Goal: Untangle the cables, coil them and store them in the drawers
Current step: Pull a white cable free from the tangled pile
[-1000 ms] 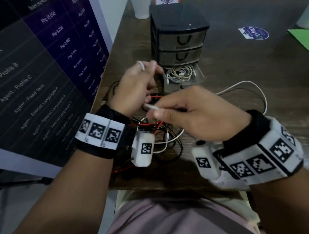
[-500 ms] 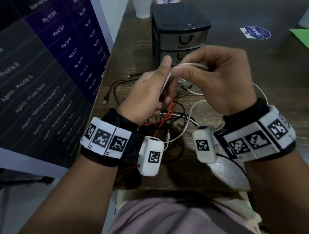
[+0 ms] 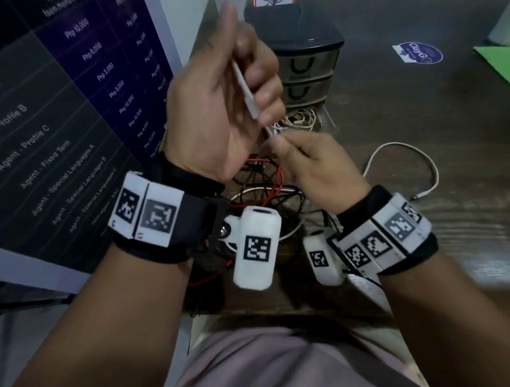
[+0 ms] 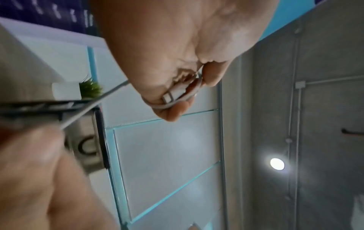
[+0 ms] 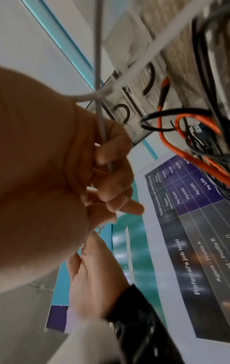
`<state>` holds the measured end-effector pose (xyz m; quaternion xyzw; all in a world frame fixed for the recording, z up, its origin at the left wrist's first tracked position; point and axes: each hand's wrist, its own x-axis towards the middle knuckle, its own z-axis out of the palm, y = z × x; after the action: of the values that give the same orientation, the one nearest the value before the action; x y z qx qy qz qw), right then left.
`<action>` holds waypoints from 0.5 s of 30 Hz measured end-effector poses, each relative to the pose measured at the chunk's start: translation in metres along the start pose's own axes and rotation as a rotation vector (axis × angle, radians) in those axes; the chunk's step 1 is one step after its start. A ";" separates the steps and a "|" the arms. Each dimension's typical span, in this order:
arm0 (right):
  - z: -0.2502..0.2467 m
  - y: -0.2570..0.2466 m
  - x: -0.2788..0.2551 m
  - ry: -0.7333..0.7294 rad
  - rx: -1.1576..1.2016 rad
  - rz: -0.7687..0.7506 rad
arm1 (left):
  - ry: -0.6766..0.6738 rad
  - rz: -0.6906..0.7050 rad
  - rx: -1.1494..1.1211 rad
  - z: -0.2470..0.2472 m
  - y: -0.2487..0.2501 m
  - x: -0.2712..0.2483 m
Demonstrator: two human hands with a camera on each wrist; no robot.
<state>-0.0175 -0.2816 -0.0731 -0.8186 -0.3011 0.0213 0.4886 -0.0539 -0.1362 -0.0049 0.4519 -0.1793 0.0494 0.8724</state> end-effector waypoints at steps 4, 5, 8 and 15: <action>0.002 0.002 -0.009 -0.206 -0.135 0.034 | 0.161 0.204 0.391 -0.012 0.003 0.010; -0.001 0.001 -0.011 -0.223 -0.152 0.033 | 0.174 0.258 0.590 -0.017 0.003 0.012; -0.015 -0.008 -0.014 -0.154 -0.153 0.019 | 0.143 0.231 1.072 -0.032 -0.001 0.014; -0.054 -0.036 -0.001 0.329 -0.022 -0.215 | 0.058 -0.212 1.376 -0.021 -0.016 0.004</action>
<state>-0.0175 -0.3117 -0.0155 -0.7794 -0.3033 -0.1683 0.5217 -0.0403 -0.1288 -0.0268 0.9157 -0.0390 0.0785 0.3922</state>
